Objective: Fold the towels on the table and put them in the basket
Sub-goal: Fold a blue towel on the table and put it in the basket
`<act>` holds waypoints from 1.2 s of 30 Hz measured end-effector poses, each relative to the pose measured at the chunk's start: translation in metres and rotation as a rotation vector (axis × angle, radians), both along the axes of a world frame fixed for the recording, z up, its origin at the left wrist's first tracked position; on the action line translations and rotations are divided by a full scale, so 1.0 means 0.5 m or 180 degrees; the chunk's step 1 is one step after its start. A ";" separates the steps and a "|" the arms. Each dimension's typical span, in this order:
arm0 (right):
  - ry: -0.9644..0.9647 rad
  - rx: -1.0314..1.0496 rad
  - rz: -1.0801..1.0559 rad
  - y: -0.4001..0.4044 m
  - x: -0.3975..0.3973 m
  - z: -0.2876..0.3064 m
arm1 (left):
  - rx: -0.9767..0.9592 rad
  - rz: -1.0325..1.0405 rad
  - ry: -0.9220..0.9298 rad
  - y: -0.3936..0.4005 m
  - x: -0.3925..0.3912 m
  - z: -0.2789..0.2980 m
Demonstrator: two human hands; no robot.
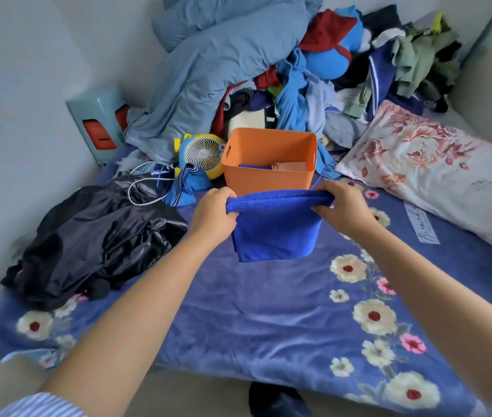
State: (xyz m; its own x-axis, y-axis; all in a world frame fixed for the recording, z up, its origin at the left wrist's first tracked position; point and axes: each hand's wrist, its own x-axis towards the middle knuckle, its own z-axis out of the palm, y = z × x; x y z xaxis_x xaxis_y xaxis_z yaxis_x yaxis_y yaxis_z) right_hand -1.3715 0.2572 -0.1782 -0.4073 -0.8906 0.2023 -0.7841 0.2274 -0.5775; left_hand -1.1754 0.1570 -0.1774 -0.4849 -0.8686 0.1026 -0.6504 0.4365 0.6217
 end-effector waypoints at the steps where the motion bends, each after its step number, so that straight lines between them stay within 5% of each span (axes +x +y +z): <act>1: -0.0029 -0.0036 0.0014 -0.041 -0.025 -0.003 | -0.0037 0.0015 -0.0125 -0.042 -0.025 -0.004; 7: -0.0071 -0.0055 -0.0016 -0.248 -0.150 -0.041 | -0.0054 0.0103 -0.0365 -0.271 -0.160 -0.020; 23: -0.0717 -0.0776 -0.0243 -0.738 -0.373 -0.143 | 0.0587 0.0636 0.1068 -0.781 -0.447 -0.131; 30: -0.1370 -0.0082 -0.0293 -0.900 -0.445 -0.310 | 0.1171 0.0802 0.0858 -0.930 -0.526 -0.310; 36: -0.2047 0.0308 -0.0409 -0.982 -0.473 -0.474 | 0.0842 0.0819 0.0030 -0.984 -0.570 -0.476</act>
State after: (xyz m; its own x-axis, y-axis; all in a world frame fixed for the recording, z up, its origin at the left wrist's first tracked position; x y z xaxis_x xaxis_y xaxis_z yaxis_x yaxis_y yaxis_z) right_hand -1.6080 -0.2338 -0.4150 -0.5243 -0.8289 -0.1953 -0.2529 0.3705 -0.8937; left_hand -1.4603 -0.3351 -0.4153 -0.2471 -0.9590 -0.1385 -0.7116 0.0826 0.6977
